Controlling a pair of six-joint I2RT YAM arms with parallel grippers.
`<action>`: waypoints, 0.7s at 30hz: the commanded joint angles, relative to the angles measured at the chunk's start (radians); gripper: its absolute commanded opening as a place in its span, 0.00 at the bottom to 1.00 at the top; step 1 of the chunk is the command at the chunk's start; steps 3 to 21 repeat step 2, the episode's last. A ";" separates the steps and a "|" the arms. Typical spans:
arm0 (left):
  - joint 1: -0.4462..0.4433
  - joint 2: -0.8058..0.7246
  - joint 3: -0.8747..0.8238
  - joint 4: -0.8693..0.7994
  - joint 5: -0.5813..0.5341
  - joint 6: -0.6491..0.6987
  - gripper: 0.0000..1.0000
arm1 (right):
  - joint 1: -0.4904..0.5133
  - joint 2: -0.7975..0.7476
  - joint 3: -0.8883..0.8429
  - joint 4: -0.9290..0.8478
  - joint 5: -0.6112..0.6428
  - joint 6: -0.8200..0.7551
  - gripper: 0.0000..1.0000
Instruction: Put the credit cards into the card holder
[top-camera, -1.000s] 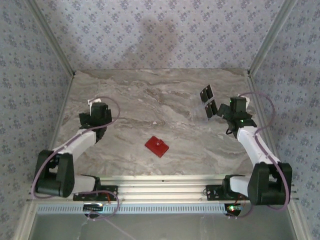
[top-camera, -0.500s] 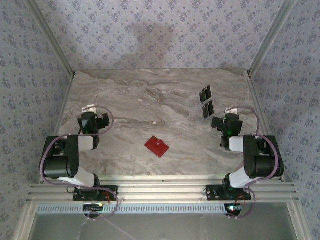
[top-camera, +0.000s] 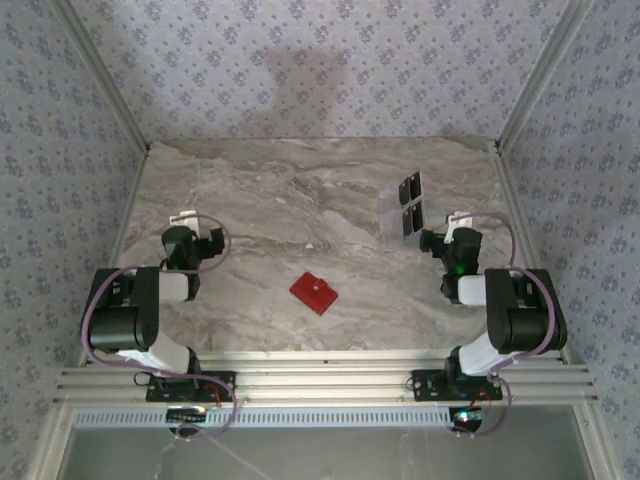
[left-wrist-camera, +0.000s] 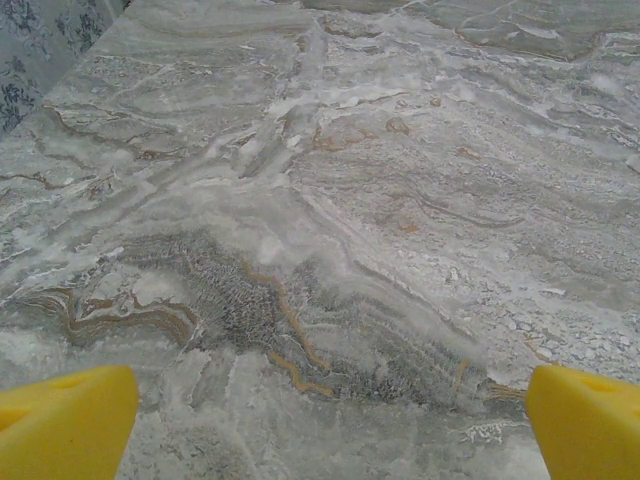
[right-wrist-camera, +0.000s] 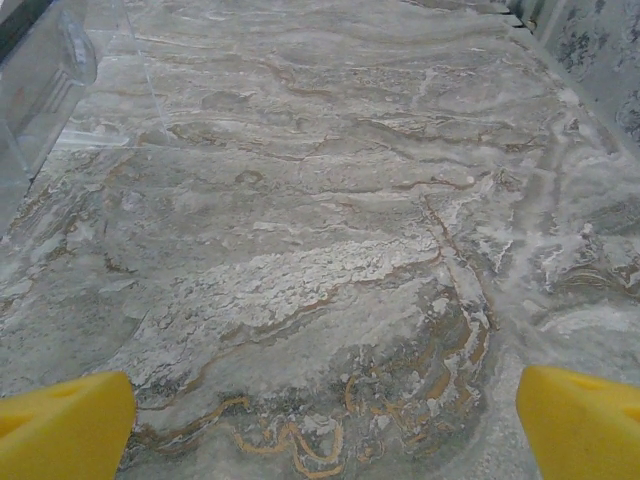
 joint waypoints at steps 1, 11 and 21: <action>0.000 -0.007 0.006 0.045 0.022 0.012 1.00 | -0.007 -0.001 0.022 -0.001 -0.053 -0.022 1.00; 0.001 -0.009 0.005 0.049 0.022 0.013 1.00 | -0.006 -0.001 0.021 -0.001 -0.054 -0.022 1.00; 0.001 -0.009 0.005 0.049 0.022 0.013 1.00 | -0.006 -0.001 0.021 -0.001 -0.054 -0.022 1.00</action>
